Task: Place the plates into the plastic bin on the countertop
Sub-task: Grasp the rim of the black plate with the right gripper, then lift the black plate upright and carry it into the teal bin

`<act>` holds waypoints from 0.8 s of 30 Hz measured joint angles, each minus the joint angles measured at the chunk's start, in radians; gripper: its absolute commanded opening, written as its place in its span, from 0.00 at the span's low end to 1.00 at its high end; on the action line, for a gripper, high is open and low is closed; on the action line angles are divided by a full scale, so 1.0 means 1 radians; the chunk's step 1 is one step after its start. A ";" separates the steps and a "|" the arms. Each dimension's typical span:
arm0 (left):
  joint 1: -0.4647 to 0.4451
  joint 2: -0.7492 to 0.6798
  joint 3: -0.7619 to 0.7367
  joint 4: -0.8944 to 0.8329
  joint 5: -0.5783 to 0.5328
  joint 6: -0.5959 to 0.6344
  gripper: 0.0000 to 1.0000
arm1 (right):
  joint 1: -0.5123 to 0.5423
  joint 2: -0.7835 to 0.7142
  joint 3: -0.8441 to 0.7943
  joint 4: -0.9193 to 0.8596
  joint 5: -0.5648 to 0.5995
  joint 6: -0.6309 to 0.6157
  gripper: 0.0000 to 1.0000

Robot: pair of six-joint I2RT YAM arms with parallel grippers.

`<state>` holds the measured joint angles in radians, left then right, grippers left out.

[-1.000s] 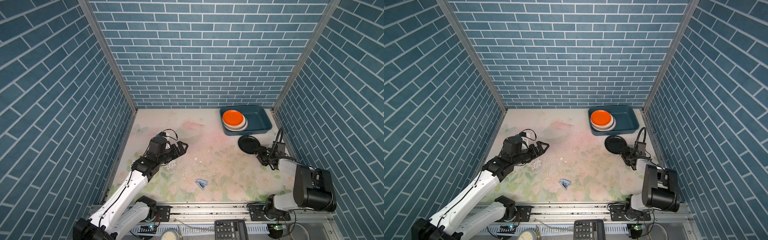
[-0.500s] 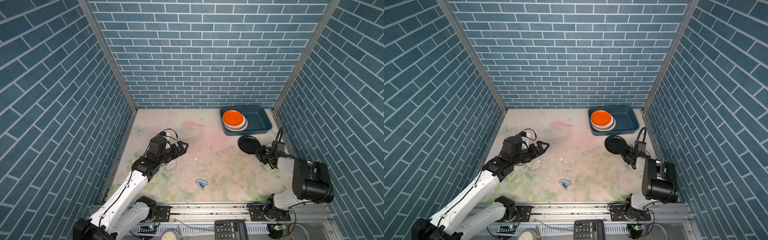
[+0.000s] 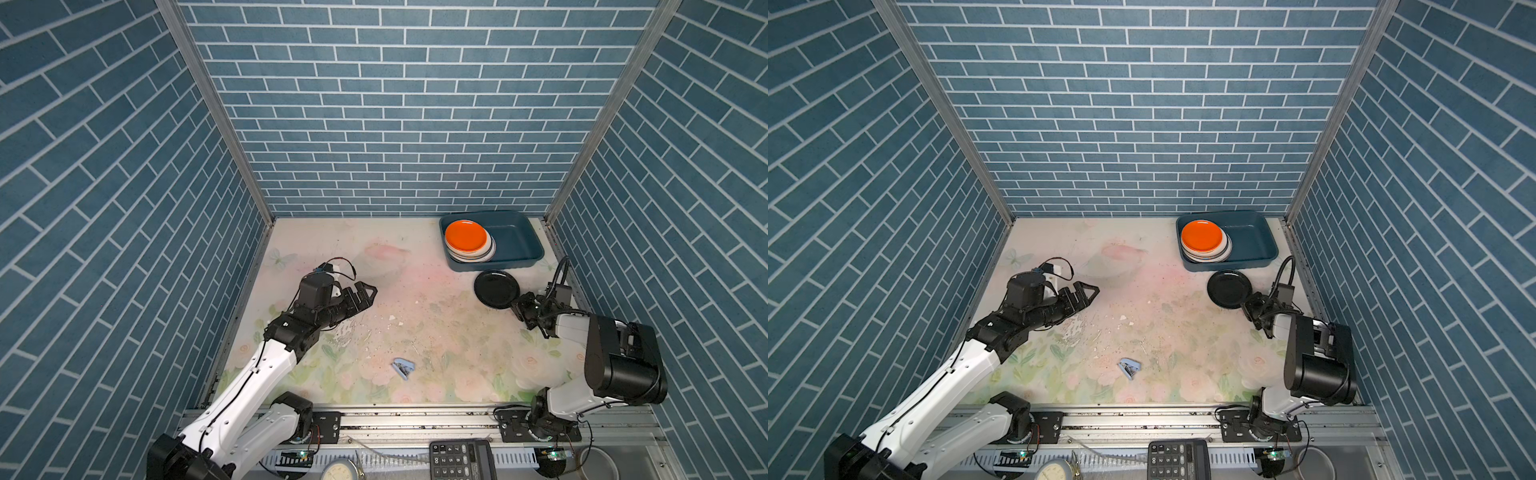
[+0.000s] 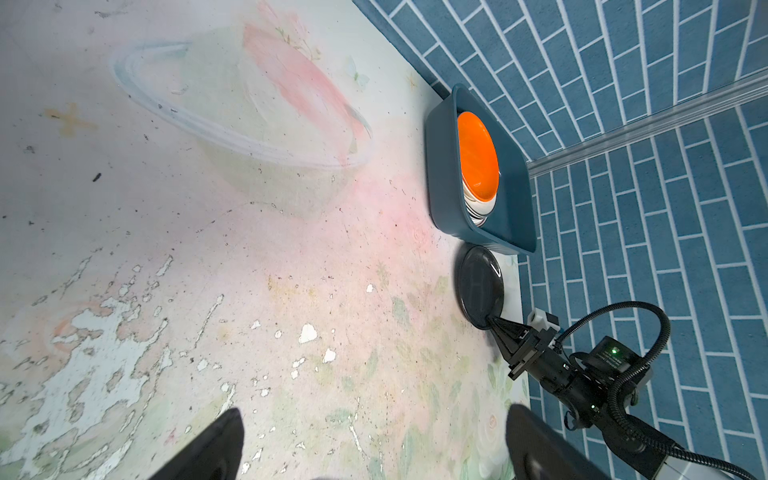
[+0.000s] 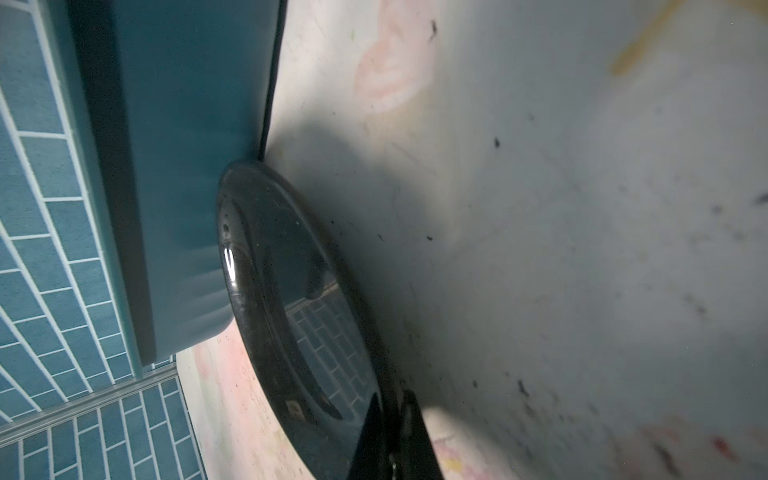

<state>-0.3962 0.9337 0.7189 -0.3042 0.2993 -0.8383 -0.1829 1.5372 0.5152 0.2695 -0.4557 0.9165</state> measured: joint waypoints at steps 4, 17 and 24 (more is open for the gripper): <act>0.000 0.000 0.000 0.006 0.000 0.000 1.00 | -0.002 -0.013 -0.004 -0.009 0.004 0.000 0.00; 0.000 0.000 0.000 0.011 0.002 -0.004 1.00 | -0.008 -0.208 -0.035 -0.130 0.024 -0.018 0.00; 0.000 -0.019 0.000 0.011 0.001 -0.021 0.99 | -0.008 -0.410 -0.034 -0.299 0.049 -0.088 0.00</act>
<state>-0.3962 0.9150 0.7185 -0.2932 0.3004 -0.8593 -0.1909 1.1271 0.4808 -0.0299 -0.4065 0.8284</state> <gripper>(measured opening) 0.995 0.069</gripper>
